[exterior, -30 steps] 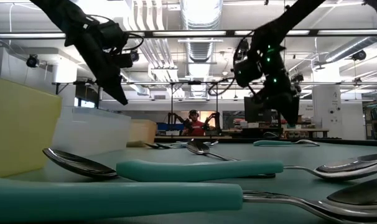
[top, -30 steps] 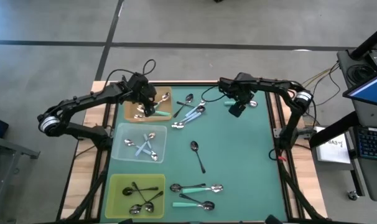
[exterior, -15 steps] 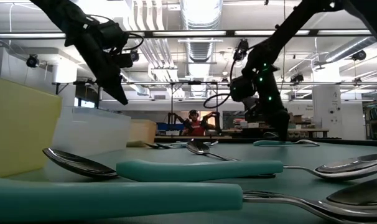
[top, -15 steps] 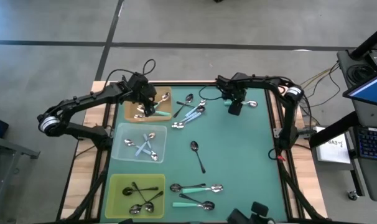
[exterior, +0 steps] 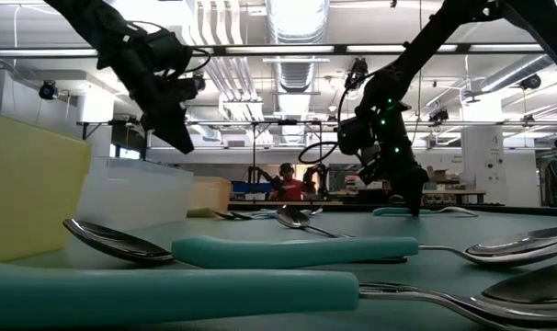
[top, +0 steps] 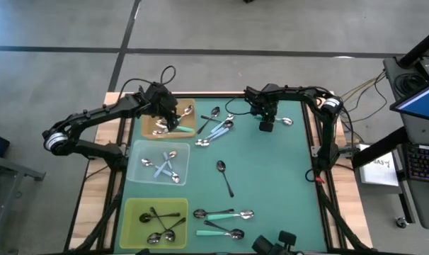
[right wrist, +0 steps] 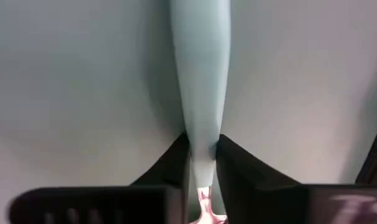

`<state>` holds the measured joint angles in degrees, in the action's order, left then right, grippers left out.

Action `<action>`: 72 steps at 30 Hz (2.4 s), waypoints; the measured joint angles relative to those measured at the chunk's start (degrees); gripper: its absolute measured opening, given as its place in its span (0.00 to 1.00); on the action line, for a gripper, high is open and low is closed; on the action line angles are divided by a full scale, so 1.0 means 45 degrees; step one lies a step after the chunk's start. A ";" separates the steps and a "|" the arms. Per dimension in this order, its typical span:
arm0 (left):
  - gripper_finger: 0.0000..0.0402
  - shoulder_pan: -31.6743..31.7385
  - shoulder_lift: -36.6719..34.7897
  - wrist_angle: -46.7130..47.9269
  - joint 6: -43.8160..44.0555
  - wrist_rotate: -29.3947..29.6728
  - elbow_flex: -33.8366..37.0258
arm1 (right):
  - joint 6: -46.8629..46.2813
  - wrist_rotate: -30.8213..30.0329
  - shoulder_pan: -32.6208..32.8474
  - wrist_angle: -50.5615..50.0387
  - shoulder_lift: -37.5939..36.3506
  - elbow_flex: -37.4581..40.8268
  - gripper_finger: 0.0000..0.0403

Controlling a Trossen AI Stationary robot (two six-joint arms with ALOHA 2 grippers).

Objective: Sort silverware by color (type)
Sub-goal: Put the green spoon into the orange bin

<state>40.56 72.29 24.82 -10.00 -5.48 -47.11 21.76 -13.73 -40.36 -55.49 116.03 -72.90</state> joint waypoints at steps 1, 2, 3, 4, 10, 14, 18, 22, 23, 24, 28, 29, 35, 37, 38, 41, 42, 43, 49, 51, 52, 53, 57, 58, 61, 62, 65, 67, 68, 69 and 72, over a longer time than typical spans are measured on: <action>0.46 0.0000 0.0000 -0.0215 0.0277 0.0000 0.0000 | -0.0037 -0.0050 0.0005 -0.0013 0.0049 0.0000 0.10; 0.46 0.0000 0.0000 -0.0526 0.0533 0.0000 0.0000 | -0.0113 -0.0049 0.0000 -0.0018 0.0067 0.0000 0.09; 0.46 0.0000 0.0000 -0.0876 0.0760 -0.0001 0.0000 | -0.0271 -0.0040 -0.0004 -0.0009 0.0072 0.0000 0.09; 0.46 0.0000 0.0000 -0.1247 0.1005 -0.0005 0.0000 | -0.0418 -0.0035 -0.0005 -0.0023 0.0048 -0.0019 0.09; 0.46 0.0000 0.0000 -0.3339 0.2416 -0.0019 0.0000 | -0.1418 0.0060 0.0015 -0.0458 -0.1045 -0.0672 0.09; 0.46 0.0000 0.0000 -0.4458 0.3212 -0.0490 0.0000 | -0.2140 0.0343 0.0159 0.1260 -0.2022 -0.1361 0.09; 0.46 -0.0026 0.0000 -0.6259 0.3406 -0.2438 0.0000 | -0.2974 0.0580 0.0392 0.3399 -0.3174 -0.1726 0.09; 0.44 -0.0095 0.0000 -0.7900 0.3402 -0.3133 0.0000 | -0.3762 0.0910 0.0884 0.5878 -0.3900 -0.1873 0.09; 0.43 -0.0088 0.0000 -0.8215 0.3404 -0.3123 0.0000 | -0.3872 0.0941 0.1060 0.6676 -0.4066 -0.1960 0.09; 0.43 -0.0083 0.0000 -0.8493 0.3404 -0.3119 0.0000 | -0.3850 0.0941 0.1276 0.7279 -0.4209 -0.2011 0.09; 0.41 -0.0087 0.0003 -0.9257 0.3349 -0.3111 0.0000 | -0.2972 0.0880 0.2099 0.9685 -0.4367 -0.2017 0.09; 0.41 -0.0087 0.0005 -0.9372 0.3345 -0.3098 0.0000 | -0.2583 0.0825 0.2302 1.0164 -0.4363 -0.1996 0.09; 0.40 -0.0083 0.0005 -1.0252 0.3353 -0.2133 0.0000 | -0.2140 0.0879 0.3161 1.2139 -0.4279 -0.2010 0.09; 0.40 -0.0083 0.0005 -1.0354 0.3351 -0.1729 0.0000 | -0.1860 0.0781 0.3360 1.2334 -0.4220 -0.2006 0.09; 0.40 -0.0083 0.0005 -1.0360 0.3387 -0.1605 0.0000 | -0.1693 0.0747 0.3444 1.2532 -0.4203 -0.2006 0.09; 0.40 -0.0083 0.0010 -1.0379 0.3614 -0.1569 0.0000 | -0.1596 0.0847 0.3618 1.2911 -0.4171 -0.2006 0.09; 0.40 -0.0093 0.0010 -1.0389 0.3756 -0.1576 0.0000 | -0.1593 0.0899 0.3667 1.2999 -0.4118 -0.2011 0.09; 0.40 -0.0126 0.0010 -1.0384 0.3863 -0.1598 0.0000 | -0.1593 0.0985 0.3687 1.3012 -0.4089 -0.2011 0.09; 0.40 -0.0390 0.0010 -1.0384 0.4152 -0.1984 0.0000 | -0.1268 0.1602 0.3806 1.3463 -0.4072 -0.2011 0.09; 0.40 -0.0478 0.0010 -1.0388 0.4254 -0.2424 0.0000 | -0.1263 0.1639 0.3823 1.3668 -0.4072 -0.2011 0.09; 0.40 -0.0552 0.0010 -1.0389 0.4320 -0.2568 0.0000 | -0.1256 0.1641 0.3822 1.3774 -0.4072 -0.2010 0.09; 0.40 -0.0623 0.0010 -1.0389 0.4356 -0.2584 0.0000 | -0.1213 0.1636 0.3809 1.3901 -0.4072 -0.2010 0.09; 0.40 -0.0675 0.0015 -1.0798 0.4361 -0.2607 0.0000 | -0.1156 0.1819 0.3802 1.4090 -0.4076 -0.2011 0.09; 0.40 -0.0670 0.0015 -1.0974 0.4368 -0.2595 0.0000 | -0.1149 0.1834 0.3825 1.4075 -0.4076 -0.2011 0.09; 0.40 -0.0675 0.0015 -1.1425 0.4459 -0.2589 0.0000 | -0.1119 0.2249 0.3889 1.4066 -0.4076 -0.2011 0.09; 0.40 -0.0675 0.0015 -1.1547 0.4487 -0.2589 0.0000 | -0.1078 0.2482 0.3892 1.4080 -0.4078 -0.2011 0.09; 0.40 -0.0676 0.0015 -1.1624 0.4464 -0.2658 0.0000 | -0.0946 0.2690 0.3957 1.4096 -0.4076 -0.2011 0.09; 0.40 -0.0675 0.0015 -1.1618 0.4458 -0.2676 0.0000 | -0.0848 0.2690 0.3993 1.4092 -0.4081 -0.2011 0.09; 0.40 -0.0675 0.0015 -1.1618 0.4453 -0.2679 0.0000 | -0.0821 0.2690 0.3997 1.4097 -0.4081 -0.2011 0.09; 0.40 -0.0677 0.0015 -1.1620 0.4449 -0.2686 0.0000 | -0.0816 0.2703 0.3997 1.4106 -0.4081 -0.2011 0.09; 0.40 -0.0674 0.0015 -1.1613 0.4449 -0.3166 0.0000 | -0.0786 0.2729 0.3997 1.4112 -0.4081 -0.2011 0.09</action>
<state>37.52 72.36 -27.44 10.02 -19.72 -47.11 18.22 -1.45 -22.37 8.01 97.67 -81.95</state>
